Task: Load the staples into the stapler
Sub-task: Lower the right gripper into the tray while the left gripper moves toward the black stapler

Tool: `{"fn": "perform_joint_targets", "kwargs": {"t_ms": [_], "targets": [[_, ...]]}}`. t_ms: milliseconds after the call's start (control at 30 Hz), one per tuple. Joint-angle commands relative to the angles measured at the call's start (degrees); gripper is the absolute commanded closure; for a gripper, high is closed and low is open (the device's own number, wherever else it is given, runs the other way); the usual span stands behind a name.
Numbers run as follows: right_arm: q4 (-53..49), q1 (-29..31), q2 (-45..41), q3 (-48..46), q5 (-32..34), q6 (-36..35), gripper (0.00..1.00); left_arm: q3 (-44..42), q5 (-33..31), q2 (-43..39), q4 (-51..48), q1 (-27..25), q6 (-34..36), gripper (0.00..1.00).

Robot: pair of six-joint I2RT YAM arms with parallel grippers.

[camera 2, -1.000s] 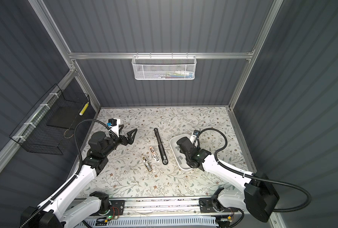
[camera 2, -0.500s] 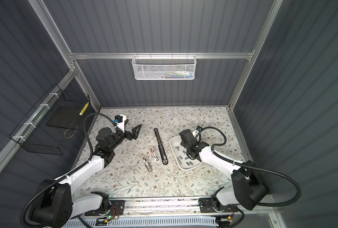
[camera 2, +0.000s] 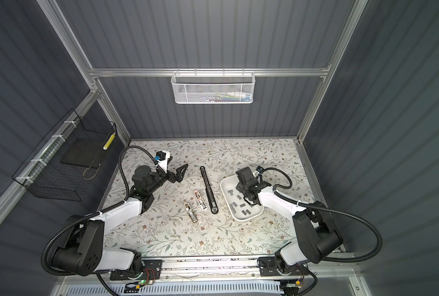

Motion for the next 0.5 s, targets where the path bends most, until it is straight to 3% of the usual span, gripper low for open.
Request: {"fn": "perform_joint_targets", "kwargs": {"t_ms": [0, 267, 467], "targets": [[-1.6, 0.1, 1.3, 1.1, -1.3, 1.0, 0.75, 2.7, 1.2, 1.7, 0.5, 0.4, 1.2, 0.00], [-2.3, 0.1, 6.8, 4.4, -3.7, 0.2, 0.73, 2.9, 2.7, 2.3, 0.4, 0.4, 1.2, 0.00], [-3.5, 0.0, 8.2, 4.8, -1.9, 1.2, 0.71, 3.4, 3.0, 2.6, 0.1, 0.4, 1.1, 0.00]]}}
